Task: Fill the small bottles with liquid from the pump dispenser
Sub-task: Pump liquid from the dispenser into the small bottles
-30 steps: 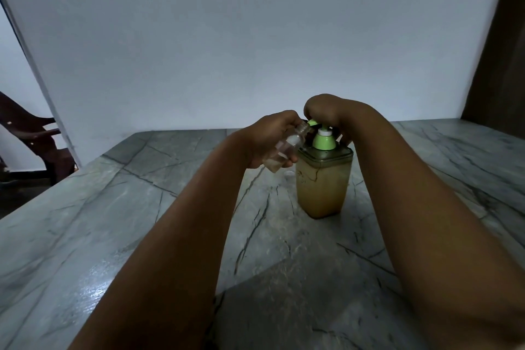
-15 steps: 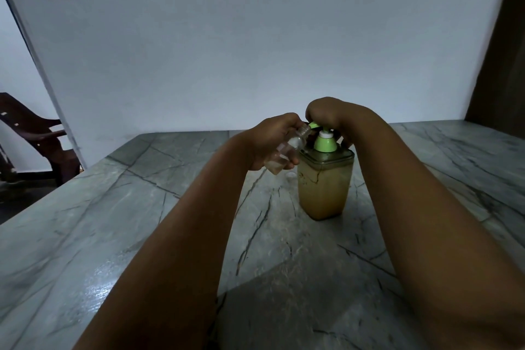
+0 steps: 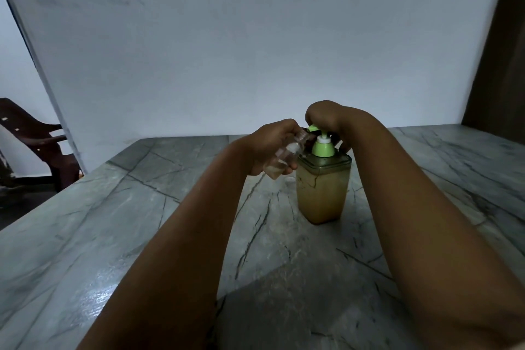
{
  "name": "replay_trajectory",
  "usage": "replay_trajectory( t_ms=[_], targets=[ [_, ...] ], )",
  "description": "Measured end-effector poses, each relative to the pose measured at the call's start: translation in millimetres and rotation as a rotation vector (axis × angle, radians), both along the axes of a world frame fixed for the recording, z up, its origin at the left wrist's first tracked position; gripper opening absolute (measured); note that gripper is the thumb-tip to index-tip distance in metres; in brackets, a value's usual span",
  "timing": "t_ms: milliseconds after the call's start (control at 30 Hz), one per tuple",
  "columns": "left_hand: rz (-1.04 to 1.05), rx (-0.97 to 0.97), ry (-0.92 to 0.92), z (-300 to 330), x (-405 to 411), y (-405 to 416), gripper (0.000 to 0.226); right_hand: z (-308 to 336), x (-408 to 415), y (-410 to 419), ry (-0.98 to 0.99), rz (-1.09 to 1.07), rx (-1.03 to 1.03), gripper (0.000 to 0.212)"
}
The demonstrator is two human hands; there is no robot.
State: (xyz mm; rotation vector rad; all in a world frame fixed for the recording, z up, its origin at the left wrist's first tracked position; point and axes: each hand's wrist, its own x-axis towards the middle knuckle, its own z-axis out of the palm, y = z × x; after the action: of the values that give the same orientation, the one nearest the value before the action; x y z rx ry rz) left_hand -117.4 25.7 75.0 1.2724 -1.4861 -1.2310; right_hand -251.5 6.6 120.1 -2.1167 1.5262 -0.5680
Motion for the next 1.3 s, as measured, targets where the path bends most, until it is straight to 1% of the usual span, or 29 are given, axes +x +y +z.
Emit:
replay_trajectory(
  t_ms=[33,133,400,533,833,933,1067,1133,1200,1300],
  targets=[
    [0.002,-0.004,0.001,0.1,-0.2,0.0,0.032,-1.3,0.4,1.0,-0.014,-0.007,0.006,0.034],
    [0.006,-0.015,-0.006,0.2,-0.4,0.0,0.030,-4.0,1.5,2.7,0.029,0.013,0.026,0.036],
    [0.003,-0.007,-0.007,-1.1,0.8,-2.4,0.030,0.3,0.6,3.1,-0.017,0.005,0.046,0.036],
    [0.012,-0.009,-0.005,-1.5,0.8,-3.3,0.030,0.8,-0.9,1.3,-0.020,-0.021,0.038,0.028],
    [0.016,-0.012,-0.011,-0.6,-0.5,-0.7,0.028,-4.4,5.0,-0.2,0.007,0.003,-0.013,0.037],
    [0.012,-0.013,-0.017,-1.3,0.1,-1.0,0.029,-2.2,4.2,2.7,-0.012,-0.012,0.005,0.038],
    [0.000,-0.008,-0.015,-1.7,1.7,-4.1,0.039,3.1,3.2,0.8,-0.079,-0.046,0.008,0.042],
    [0.000,-0.012,-0.016,-1.2,1.5,-3.3,0.036,3.1,3.2,1.5,-0.068,-0.023,0.025,0.042],
    [0.000,-0.016,-0.021,-0.8,1.1,-1.7,0.031,1.0,2.1,1.2,-0.034,0.002,0.034,0.038],
    [-0.004,-0.018,-0.023,-0.4,1.3,-1.0,0.031,-0.3,0.5,0.0,-0.035,-0.020,0.029,0.028]
  ],
)
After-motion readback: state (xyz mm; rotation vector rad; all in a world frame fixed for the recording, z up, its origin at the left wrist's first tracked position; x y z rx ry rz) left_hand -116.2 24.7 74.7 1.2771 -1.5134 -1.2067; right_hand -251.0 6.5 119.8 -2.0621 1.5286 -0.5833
